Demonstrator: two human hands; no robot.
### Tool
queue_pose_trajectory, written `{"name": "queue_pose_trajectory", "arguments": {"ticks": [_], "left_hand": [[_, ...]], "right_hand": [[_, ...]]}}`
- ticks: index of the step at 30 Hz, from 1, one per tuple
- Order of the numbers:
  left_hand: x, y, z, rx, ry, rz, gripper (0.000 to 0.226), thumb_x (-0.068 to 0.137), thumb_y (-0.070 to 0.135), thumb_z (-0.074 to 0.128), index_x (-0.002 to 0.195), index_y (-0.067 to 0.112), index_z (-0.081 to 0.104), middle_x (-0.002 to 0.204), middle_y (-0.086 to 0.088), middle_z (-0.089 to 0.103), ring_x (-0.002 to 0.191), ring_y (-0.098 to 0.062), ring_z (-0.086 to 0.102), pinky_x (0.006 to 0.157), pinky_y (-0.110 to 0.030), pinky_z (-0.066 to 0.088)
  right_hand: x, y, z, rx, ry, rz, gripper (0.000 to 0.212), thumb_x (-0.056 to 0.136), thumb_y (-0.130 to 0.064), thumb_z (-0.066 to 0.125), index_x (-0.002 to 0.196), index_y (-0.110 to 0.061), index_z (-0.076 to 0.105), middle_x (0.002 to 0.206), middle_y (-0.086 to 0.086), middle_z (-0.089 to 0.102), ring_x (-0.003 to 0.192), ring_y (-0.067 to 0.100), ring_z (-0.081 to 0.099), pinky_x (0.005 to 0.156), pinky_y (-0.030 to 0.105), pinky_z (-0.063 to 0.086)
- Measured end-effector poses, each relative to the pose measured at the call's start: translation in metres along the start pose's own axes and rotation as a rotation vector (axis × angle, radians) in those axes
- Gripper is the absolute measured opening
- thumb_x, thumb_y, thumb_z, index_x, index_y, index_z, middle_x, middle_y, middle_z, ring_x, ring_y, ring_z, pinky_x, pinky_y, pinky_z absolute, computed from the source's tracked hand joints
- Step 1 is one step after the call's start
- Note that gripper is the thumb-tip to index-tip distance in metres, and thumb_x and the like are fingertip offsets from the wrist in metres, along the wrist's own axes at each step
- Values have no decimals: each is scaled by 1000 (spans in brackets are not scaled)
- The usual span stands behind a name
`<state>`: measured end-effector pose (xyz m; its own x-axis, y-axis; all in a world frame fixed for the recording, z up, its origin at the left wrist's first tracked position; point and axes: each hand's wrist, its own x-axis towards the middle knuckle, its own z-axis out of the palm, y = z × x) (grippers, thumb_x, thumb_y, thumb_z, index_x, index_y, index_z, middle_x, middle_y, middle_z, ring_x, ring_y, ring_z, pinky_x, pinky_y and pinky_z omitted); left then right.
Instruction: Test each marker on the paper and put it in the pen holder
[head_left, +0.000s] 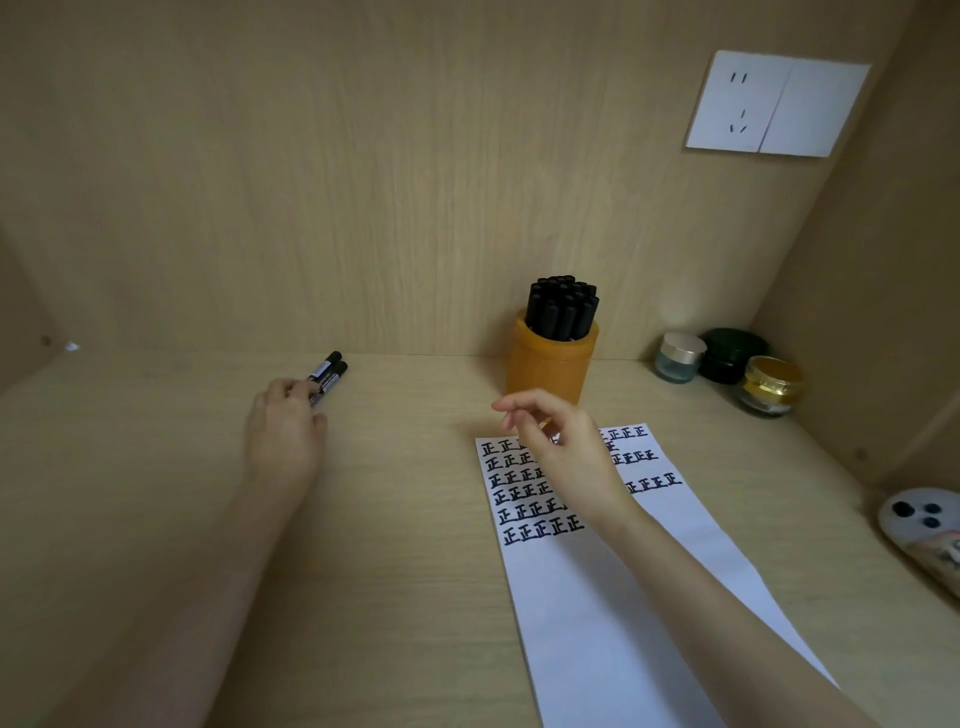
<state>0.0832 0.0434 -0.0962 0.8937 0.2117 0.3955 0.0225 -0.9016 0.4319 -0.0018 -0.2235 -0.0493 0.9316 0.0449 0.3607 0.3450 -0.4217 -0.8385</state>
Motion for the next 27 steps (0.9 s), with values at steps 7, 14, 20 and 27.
{"name": "queue_pose_trajectory", "arguments": {"ticks": [7,14,20,27], "left_hand": [[-5,-4,2,-4,10,22,28,85,-2,58,113,-5,61,114,-24,56,103,-40,45,84,-46,40],[-18,2,-6,-82,-3,95,23,82,-3,61,105,-5,66,104,-23,61,95,-38,51,83,-44,43],[-52,18,-9,-161,-33,206,23,83,0,63,105,4,67,99,-15,65,92,-30,57,79,-40,47],[-80,51,-29,-594,-73,142,25,81,-2,67,102,12,67,97,3,67,82,2,61,80,-5,43]], "right_hand": [[-6,-5,1,5,-2,33,27,98,-6,47,98,-21,70,87,-1,68,66,-1,49,62,17,38],[-13,-2,4,24,-22,65,30,98,-7,47,95,-28,68,86,-4,68,79,31,56,67,38,45],[-22,2,6,22,-41,83,32,97,-5,47,93,-29,68,85,-6,68,71,19,54,63,23,40],[-33,1,6,102,-40,191,13,98,-22,54,100,-23,67,78,0,65,64,9,52,60,22,42]]}}
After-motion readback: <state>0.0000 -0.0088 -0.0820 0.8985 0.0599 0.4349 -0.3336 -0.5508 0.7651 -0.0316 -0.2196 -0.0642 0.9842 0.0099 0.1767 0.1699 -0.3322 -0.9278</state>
